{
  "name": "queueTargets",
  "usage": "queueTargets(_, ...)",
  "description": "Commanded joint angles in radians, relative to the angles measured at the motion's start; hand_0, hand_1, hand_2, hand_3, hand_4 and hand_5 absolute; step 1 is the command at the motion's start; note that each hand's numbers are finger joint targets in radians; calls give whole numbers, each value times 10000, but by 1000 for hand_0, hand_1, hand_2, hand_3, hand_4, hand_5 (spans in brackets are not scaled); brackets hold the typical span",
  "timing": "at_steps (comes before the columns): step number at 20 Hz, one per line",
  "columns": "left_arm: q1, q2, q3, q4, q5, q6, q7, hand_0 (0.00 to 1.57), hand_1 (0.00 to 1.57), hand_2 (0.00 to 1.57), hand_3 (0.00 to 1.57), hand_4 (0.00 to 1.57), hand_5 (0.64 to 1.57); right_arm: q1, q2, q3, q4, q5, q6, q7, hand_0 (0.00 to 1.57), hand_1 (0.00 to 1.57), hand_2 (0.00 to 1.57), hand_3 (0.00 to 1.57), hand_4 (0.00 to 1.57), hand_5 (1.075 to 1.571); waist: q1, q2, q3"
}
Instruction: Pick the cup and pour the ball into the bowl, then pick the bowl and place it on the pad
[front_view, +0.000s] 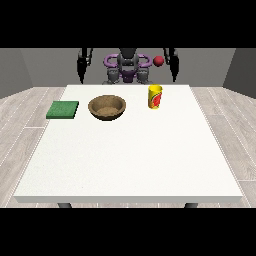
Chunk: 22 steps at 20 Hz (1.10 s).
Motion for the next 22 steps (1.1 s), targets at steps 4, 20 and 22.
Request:
queueTargets(4,-113,366,102,-885,108,-107,719,0,0,0,0,0,1557,-108,-321,-104,-875,-87,42,726,0,0,0,0,0,1569,-18,-2387,-88)
queueTargets(20,-895,813,2282,-848,2386,-1301,26,0,0,0,0,0,1539,-120,-1229,-2160,-1193,-2576,2143,392,0,0,0,0,0,1569,-361,-492,-107)
queueTargets(22,-1605,907,2500,-172,2226,-1180,-596,0,0,0,0,0,1528,-667,-1052,-2084,-1039,-2341,1872,-111,0,0,0,0,0,1570,-548,165,-109)
